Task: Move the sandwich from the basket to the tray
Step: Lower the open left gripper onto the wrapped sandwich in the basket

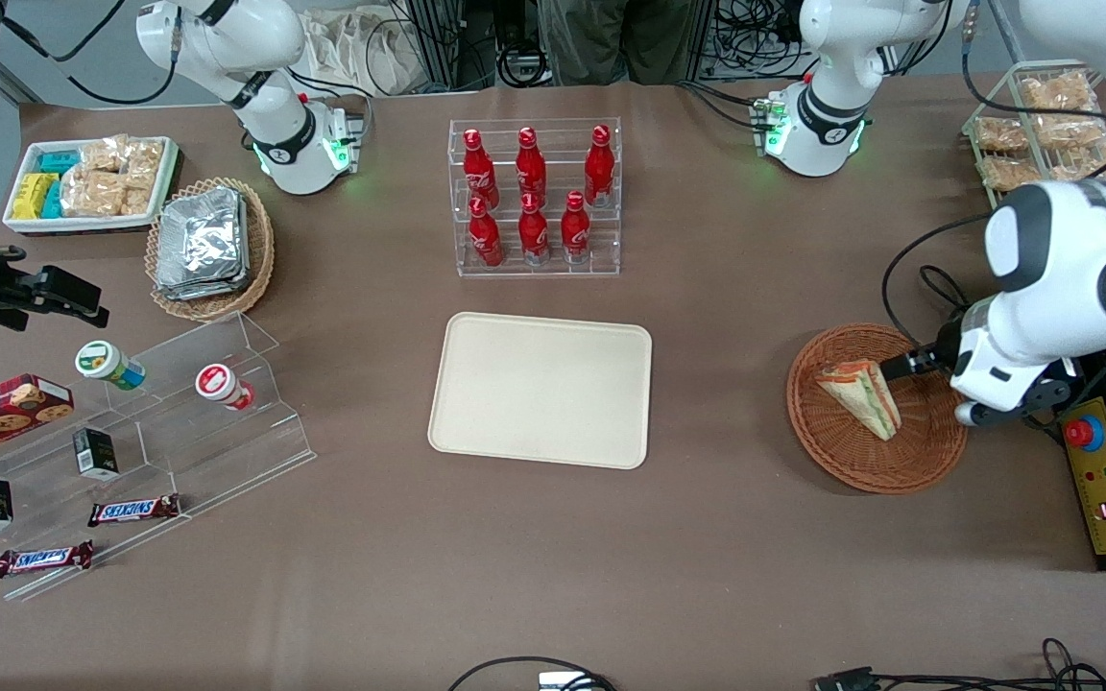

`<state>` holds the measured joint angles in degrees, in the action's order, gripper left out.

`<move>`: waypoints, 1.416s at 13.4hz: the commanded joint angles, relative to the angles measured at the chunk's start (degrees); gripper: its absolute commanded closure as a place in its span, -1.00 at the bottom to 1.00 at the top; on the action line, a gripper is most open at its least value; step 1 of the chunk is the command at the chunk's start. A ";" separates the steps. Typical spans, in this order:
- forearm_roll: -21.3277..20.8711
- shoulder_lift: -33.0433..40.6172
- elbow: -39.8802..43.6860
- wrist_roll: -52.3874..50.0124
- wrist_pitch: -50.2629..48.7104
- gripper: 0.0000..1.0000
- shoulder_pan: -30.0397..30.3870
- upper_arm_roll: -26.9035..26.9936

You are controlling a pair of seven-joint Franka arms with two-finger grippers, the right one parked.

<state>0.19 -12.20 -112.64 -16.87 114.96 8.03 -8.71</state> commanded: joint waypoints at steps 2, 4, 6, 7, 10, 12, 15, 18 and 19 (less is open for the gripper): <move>0.68 -5.10 0.05 -0.79 4.65 -1.00 2.68 -0.43; 0.95 -7.38 0.49 -1.67 5.28 -1.00 2.78 -0.43; 0.95 -9.49 0.67 -7.27 7.64 -1.00 2.69 -0.43; 0.95 -10.37 0.84 -9.39 8.00 -1.00 2.52 -0.51; 0.95 -13.01 1.90 -14.58 8.09 -1.00 2.25 -0.60; 0.95 -14.51 2.07 -17.48 8.18 -1.00 2.25 -0.69; 1.04 -15.83 1.99 -17.67 9.23 -1.00 2.16 -0.87; 1.83 -16.18 1.81 -17.41 10.20 -1.00 1.99 -1.22; 1.91 -16.10 1.90 -17.58 10.20 -1.00 1.20 -1.31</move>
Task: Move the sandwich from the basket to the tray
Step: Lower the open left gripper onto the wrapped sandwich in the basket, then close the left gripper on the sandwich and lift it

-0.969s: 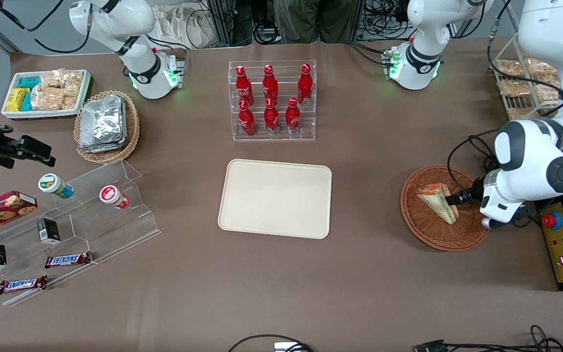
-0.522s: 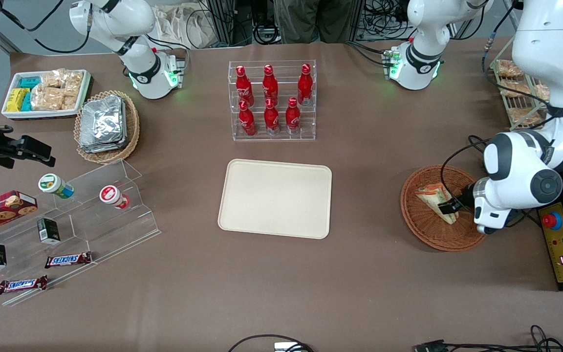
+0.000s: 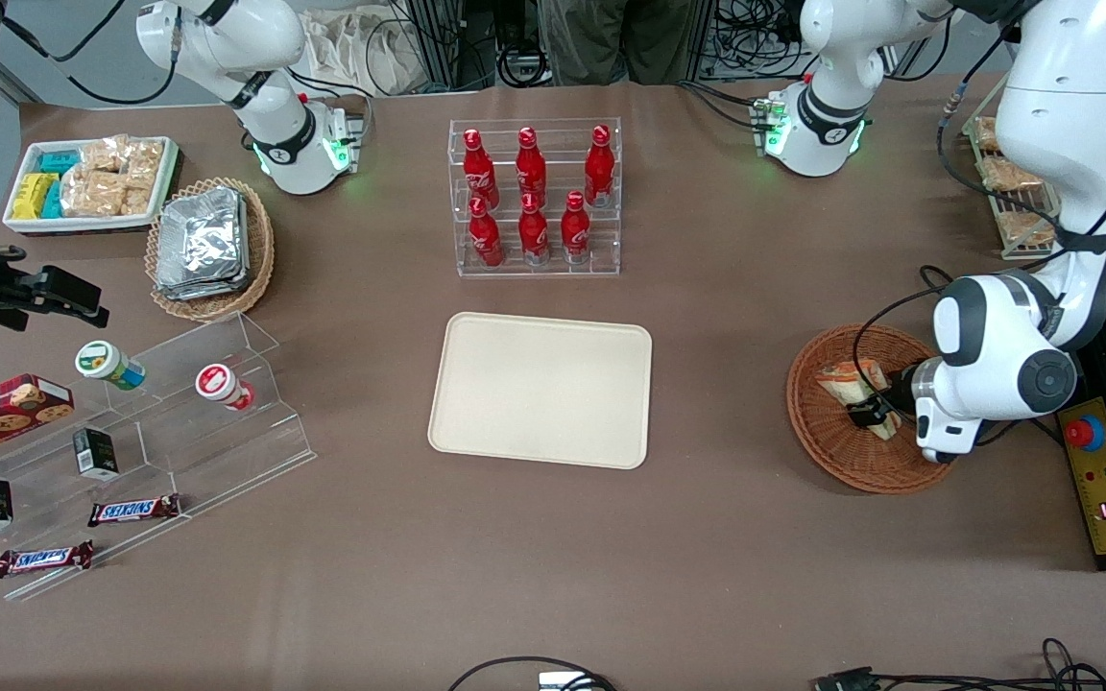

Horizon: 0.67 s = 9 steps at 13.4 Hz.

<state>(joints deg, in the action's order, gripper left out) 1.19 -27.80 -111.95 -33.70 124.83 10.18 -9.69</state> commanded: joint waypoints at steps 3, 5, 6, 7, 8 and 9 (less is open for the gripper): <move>0.83 -0.33 0.86 -0.66 0.33 -0.05 -1.31 -1.03; 0.92 -0.06 0.86 -0.57 0.15 0.52 -1.31 -1.38; 0.84 0.11 0.86 -0.31 -0.03 0.62 -1.31 -1.38; 0.83 0.63 0.94 -0.14 -0.46 0.64 -1.31 -1.38; 0.66 1.77 0.94 0.39 -0.81 0.64 -1.31 -1.47; 0.57 3.35 0.94 1.61 -2.21 0.64 -1.31 -1.47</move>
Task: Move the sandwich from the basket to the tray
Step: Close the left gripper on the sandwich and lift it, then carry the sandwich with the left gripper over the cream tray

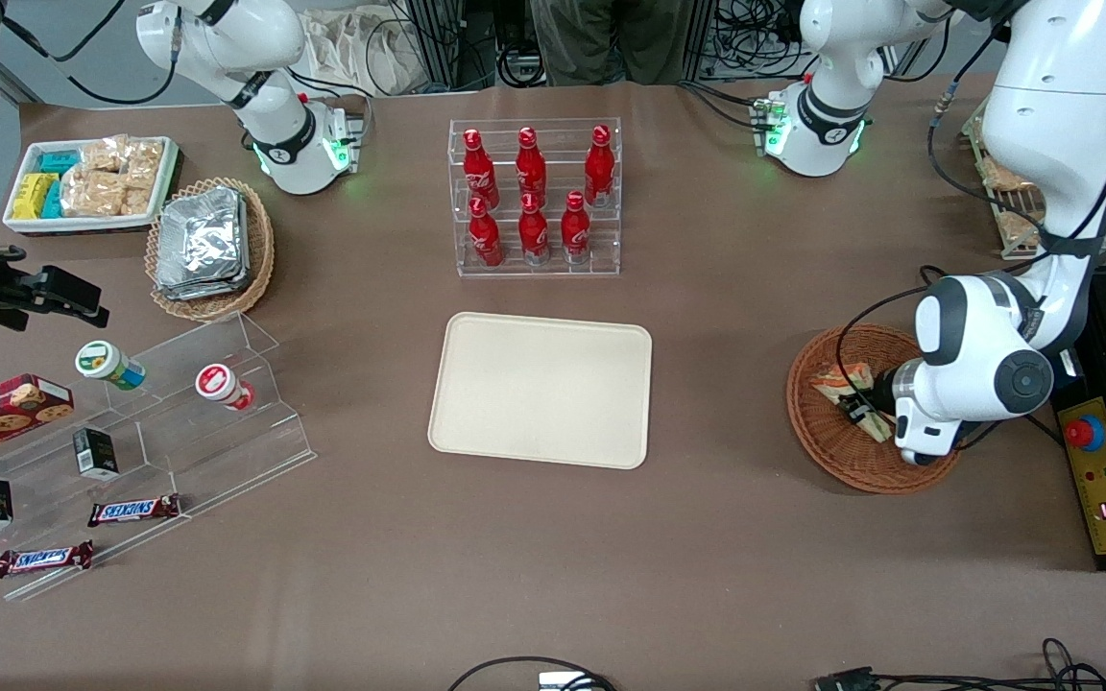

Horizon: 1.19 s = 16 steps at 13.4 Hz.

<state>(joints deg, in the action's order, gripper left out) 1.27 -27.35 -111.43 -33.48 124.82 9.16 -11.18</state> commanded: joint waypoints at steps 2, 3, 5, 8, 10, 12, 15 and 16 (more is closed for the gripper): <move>0.49 6.41 0.52 5.42 -4.40 0.62 -0.29 -1.64; 0.49 7.91 0.43 5.88 -5.19 0.62 -0.29 -2.17; -0.29 10.02 0.86 6.41 -7.12 0.59 -0.29 -5.41; -3.46 10.21 2.00 9.05 -7.31 0.51 -0.29 -10.69; -3.47 8.46 4.28 9.48 -7.57 0.59 -0.64 -14.03; -3.64 5.91 6.66 8.88 -7.31 0.66 -4.48 -14.83; -3.64 2.40 10.61 7.13 -7.40 0.66 -9.94 -14.83; -3.64 0.56 12.19 5.20 -7.31 0.66 -12.13 -14.83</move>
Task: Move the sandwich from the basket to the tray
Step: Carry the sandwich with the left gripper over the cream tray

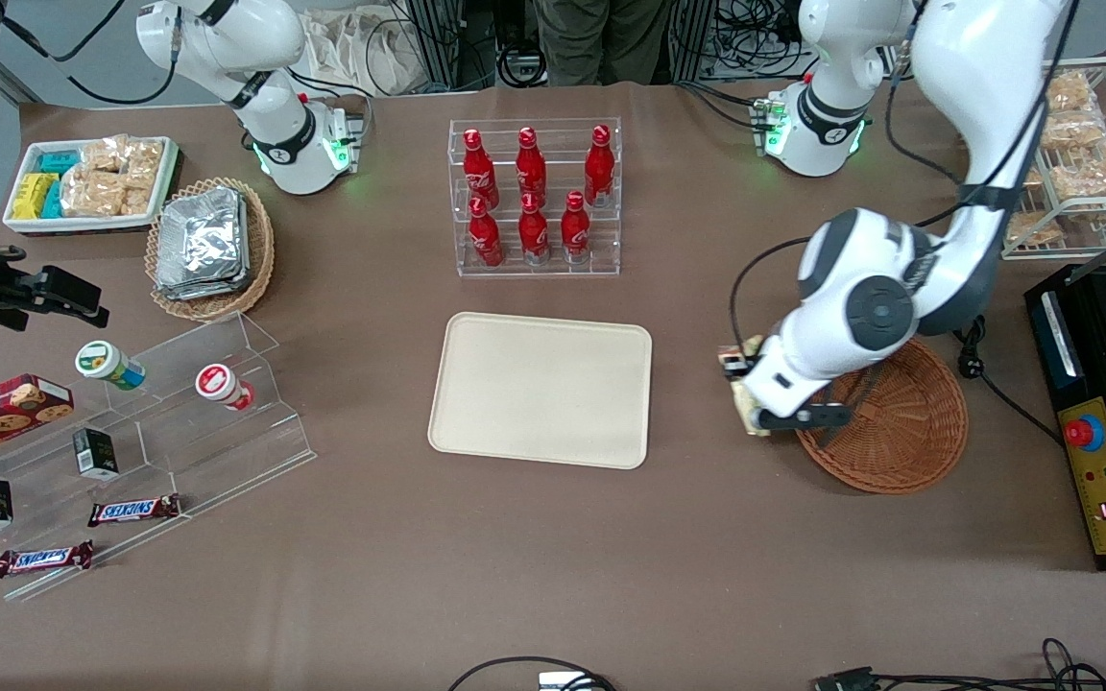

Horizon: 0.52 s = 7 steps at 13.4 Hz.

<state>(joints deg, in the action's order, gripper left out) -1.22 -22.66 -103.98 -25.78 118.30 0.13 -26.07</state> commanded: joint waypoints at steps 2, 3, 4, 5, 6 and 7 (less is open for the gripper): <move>-1.32 -8.52 8.86 -4.28 -0.97 0.66 -6.01 0.06; -1.59 -10.80 10.18 -4.46 -0.79 0.66 -7.33 0.06; -2.37 -12.57 11.15 -4.72 -0.53 0.66 -9.34 0.23; -3.42 -14.59 13.16 -5.77 -0.44 0.66 -10.41 0.41; -4.91 -16.26 14.75 -6.91 -0.53 0.66 -10.68 0.32; -5.80 -17.23 14.94 -7.18 -0.53 0.66 -11.29 0.32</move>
<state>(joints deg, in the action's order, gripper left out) -4.79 -36.35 -93.42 -31.26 118.81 -9.78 -26.11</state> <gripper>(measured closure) 0.824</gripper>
